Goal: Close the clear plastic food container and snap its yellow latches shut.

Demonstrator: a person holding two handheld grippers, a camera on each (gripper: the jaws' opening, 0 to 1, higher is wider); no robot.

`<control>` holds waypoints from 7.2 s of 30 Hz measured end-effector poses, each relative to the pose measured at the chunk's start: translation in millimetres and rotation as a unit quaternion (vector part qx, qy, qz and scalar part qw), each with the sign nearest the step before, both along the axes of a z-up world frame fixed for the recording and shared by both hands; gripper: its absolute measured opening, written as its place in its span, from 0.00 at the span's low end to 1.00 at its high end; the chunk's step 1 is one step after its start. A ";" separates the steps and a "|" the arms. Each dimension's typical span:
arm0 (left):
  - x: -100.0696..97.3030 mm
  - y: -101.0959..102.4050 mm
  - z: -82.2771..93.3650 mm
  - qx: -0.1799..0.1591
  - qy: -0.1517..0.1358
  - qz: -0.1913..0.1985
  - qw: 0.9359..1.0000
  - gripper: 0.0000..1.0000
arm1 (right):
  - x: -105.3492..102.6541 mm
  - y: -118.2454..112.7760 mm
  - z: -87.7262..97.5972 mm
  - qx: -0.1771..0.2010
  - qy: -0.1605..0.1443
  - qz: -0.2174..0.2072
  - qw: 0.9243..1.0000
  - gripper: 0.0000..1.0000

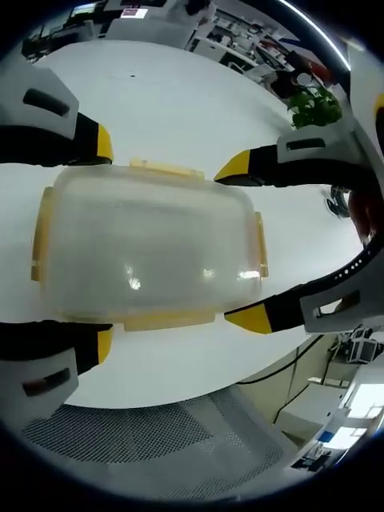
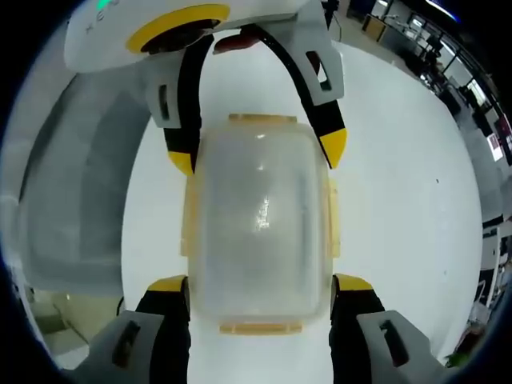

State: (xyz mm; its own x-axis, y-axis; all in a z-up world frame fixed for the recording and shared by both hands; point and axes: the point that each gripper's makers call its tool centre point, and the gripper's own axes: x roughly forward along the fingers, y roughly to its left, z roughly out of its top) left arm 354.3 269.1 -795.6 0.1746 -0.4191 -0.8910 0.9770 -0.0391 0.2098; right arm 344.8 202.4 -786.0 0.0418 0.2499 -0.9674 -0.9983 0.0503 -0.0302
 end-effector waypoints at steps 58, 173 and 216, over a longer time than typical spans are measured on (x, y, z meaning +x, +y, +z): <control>-23.5 68.2 -0.7 0.005 -0.002 0.012 1.000 0.80 | -23.2 69.0 -0.1 0.001 -0.001 0.006 1.000 0.71; 59.4 64.2 -3.2 0.013 0.003 0.002 1.000 0.81 | 57.5 66.3 -1.0 0.015 0.003 -0.008 1.000 0.71; 78.5 58.0 -3.9 0.019 0.005 -0.005 1.000 0.82 | 75.1 60.6 -0.6 0.012 0.002 -0.015 1.000 0.72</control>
State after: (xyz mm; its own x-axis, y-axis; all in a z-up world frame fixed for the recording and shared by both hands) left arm 432.8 327.1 -799.5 0.1617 -0.3864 -0.9080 0.9784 -0.0571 0.1985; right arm 419.9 263.0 -786.7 0.0450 0.2714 -0.9614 -0.9964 0.0810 -0.0238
